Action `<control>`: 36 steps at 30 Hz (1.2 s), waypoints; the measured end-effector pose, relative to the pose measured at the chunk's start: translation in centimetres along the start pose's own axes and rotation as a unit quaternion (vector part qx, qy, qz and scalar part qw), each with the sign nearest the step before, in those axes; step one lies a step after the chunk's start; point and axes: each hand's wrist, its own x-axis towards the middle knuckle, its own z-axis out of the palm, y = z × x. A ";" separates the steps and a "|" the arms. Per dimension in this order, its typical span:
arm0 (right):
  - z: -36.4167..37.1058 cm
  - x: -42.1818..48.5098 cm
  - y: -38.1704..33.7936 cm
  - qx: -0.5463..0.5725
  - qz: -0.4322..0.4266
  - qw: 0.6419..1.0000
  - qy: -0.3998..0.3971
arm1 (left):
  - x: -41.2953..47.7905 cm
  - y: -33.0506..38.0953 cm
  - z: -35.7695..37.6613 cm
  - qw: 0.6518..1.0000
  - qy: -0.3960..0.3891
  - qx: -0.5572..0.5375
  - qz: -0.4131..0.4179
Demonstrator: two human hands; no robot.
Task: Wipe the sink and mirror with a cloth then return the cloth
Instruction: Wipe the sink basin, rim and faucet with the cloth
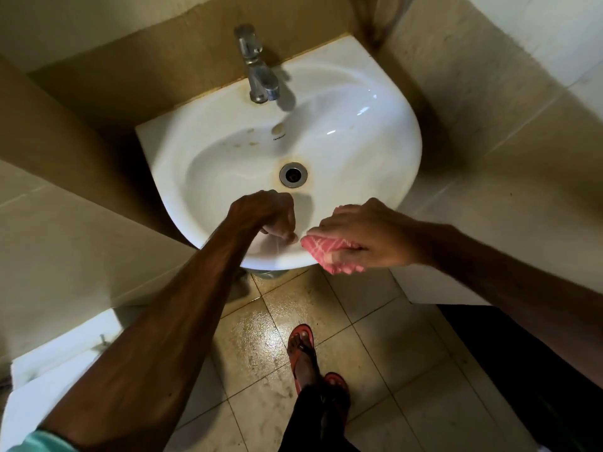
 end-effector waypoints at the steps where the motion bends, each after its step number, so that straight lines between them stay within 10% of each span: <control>1: 0.9 -0.7 -0.2 -0.055 -0.007 0.998 0.031 | -0.1 -0.1 0.1 1.000 0.006 0.003 0.009; 16: 8.0 2.0 -6.6 -0.183 0.047 0.951 0.245 | -1.0 -0.3 -0.2 0.999 -0.039 0.022 0.032; 36: 3.3 -2.0 -0.8 -0.128 0.076 0.981 0.124 | 0.9 0.9 0.3 0.998 0.031 0.046 -0.017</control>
